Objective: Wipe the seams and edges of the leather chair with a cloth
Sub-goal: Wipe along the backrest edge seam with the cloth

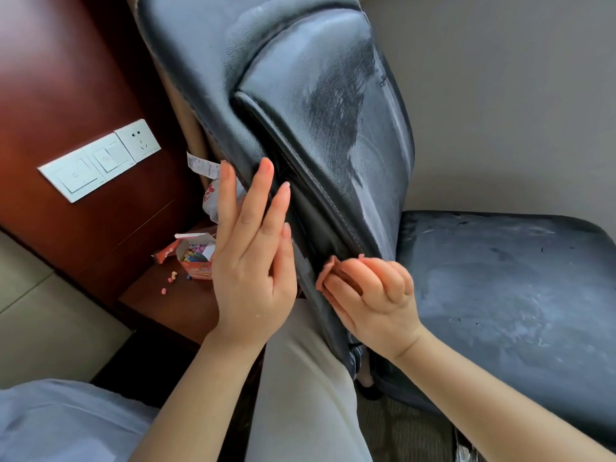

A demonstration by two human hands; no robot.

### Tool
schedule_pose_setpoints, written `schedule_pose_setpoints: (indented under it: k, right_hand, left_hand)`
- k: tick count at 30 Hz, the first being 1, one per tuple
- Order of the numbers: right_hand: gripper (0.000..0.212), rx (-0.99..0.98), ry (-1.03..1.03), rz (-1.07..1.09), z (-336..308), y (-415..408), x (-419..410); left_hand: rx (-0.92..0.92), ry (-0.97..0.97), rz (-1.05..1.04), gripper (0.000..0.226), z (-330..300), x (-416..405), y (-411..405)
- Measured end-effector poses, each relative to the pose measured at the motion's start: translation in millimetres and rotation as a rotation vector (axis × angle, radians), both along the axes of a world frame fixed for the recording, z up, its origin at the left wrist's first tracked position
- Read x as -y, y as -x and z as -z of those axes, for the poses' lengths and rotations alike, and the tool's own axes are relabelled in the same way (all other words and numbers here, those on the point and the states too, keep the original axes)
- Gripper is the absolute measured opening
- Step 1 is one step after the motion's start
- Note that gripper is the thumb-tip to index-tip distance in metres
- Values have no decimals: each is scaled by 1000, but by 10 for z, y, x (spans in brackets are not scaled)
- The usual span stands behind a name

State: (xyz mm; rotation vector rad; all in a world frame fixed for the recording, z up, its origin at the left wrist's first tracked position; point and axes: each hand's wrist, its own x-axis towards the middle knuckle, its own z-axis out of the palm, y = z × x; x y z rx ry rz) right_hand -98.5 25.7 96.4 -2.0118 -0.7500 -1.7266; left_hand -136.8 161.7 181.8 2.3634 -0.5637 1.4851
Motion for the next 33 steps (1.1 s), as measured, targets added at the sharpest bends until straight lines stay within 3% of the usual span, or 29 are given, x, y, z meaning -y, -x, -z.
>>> schedule_pose_setpoints:
  k: [8,12,16,20,23,25,27,33]
  right_hand:
    - [16,-42,-178,-22,-376,-16,-157]
    - [13,-11,-130,-45,-121,-24,-160]
    - [7,59,-61,66,3,-42,-68]
    - [20,130,-87,64,-162,-44,-62]
    - [9,94,-164,41,-515,-55,-103]
    - [29,69,-206,26,-702,-74,-175]
    - [34,34,-236,10,-767,-65,-242]
    - [10,46,-182,-21,-428,-89,-256]
  left_hand:
    - [-1,8,9,37,29,5,1]
    - [3,-3,-4,37,45,-28,-3]
    - [-4,-20,4,37,22,-44,-1]
    - [3,3,9,38,18,-14,11]
    - [-4,40,28,40,28,11,23]
    - [-11,71,59,39,26,5,29]
    - [-9,98,82,39,28,-14,25]
    - [33,47,45,41,77,-37,-34]
